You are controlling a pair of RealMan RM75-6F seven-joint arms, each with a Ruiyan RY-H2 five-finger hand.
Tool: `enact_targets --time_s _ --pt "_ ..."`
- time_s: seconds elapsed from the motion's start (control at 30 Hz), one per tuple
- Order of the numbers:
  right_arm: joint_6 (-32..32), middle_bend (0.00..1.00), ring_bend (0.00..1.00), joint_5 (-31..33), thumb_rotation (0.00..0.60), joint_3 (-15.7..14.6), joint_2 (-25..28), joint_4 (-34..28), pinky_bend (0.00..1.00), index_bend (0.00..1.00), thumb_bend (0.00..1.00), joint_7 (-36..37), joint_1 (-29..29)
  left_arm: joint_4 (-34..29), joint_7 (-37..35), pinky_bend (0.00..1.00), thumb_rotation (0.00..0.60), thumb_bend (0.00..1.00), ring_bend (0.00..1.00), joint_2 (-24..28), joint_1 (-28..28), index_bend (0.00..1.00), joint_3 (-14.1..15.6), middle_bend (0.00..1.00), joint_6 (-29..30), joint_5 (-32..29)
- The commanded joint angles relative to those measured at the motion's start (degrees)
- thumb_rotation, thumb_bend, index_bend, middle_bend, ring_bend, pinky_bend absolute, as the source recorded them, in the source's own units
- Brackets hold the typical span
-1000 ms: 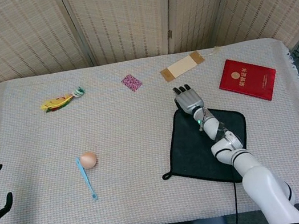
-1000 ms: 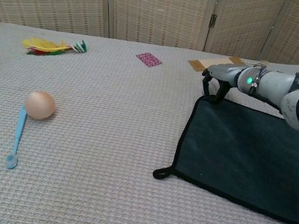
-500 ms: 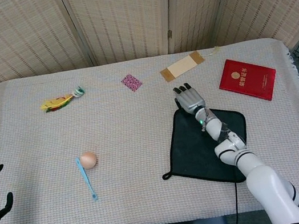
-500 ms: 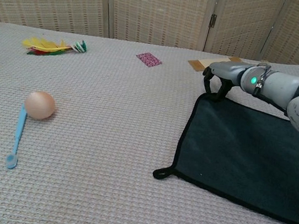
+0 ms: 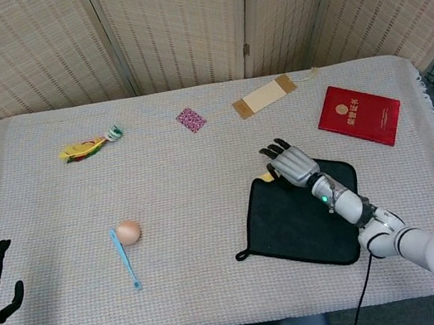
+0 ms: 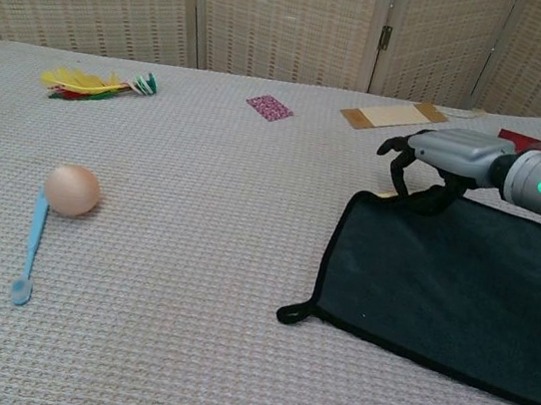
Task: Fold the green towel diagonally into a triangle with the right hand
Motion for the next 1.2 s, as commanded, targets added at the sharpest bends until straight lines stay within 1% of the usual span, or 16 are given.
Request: enact_targets --time_s 0.03,0.1,0.23,0.3,0.5,0.7,0.93,1.2 --pt "7.3 0.13 0.10 -1.3 0.600 -3.9 11.1 -16.3 0.00 0.62 0.47 -8.4 -7.3 -0.1 0.6 0.00 0.600 0.56 0.02 -0.3 0.0 0.00 0.1 0.13 0.0 0.0" --pt "8.5 0.13 0.10 -1.4 0.600 -5.1 13.6 -20.6 0.00 0.62 0.47 -10.2 -9.0 -0.2 1.1 0.00 0.600 0.56 0.02 -0.5 -0.1 0.00 0.2 0.13 -0.1 0.1" --pt "10.3 0.13 0.10 -2.1 0.600 -7.0 17.1 -26.2 0.00 0.62 0.47 -12.9 -11.5 -0.2 1.9 0.00 0.600 0.56 0.02 -0.8 -0.1 0.00 0.3 0.13 -0.2 0.3" --pt "11.2 0.13 0.10 -2.5 0.600 -7.7 18.6 -28.2 0.00 0.62 0.47 -14.5 -12.6 -0.2 2.3 0.00 0.600 0.56 0.02 -0.9 -0.2 0.00 0.4 0.13 -0.3 0.4" --pt "11.2 0.13 0.10 -3.5 0.600 -10.4 22.6 -33.9 0.00 0.62 0.47 -17.8 -14.8 -0.3 3.3 0.00 0.600 0.56 0.02 -1.4 -0.3 0.00 0.7 0.13 -0.3 0.8" --pt "11.3 0.13 0.09 -4.9 0.600 -12.0 23.9 -36.5 0.00 0.62 0.47 -18.9 -16.3 -0.5 3.9 0.00 0.600 0.56 0.02 -1.6 -0.4 0.00 0.8 0.13 -0.5 0.9" --pt "10.4 0.13 0.10 -5.8 0.600 -12.9 24.9 -37.7 0.00 0.62 0.47 -20.4 -17.2 -0.9 4.0 0.00 0.600 0.56 0.02 -1.6 -0.2 0.00 0.9 0.13 0.2 1.4" --pt "11.0 0.13 0.10 -7.7 0.600 -14.1 26.0 -39.2 0.00 0.62 0.47 -21.6 -18.8 -1.2 4.1 0.00 0.600 0.56 0.02 -1.6 -0.4 0.00 1.3 0.13 -0.6 1.5"
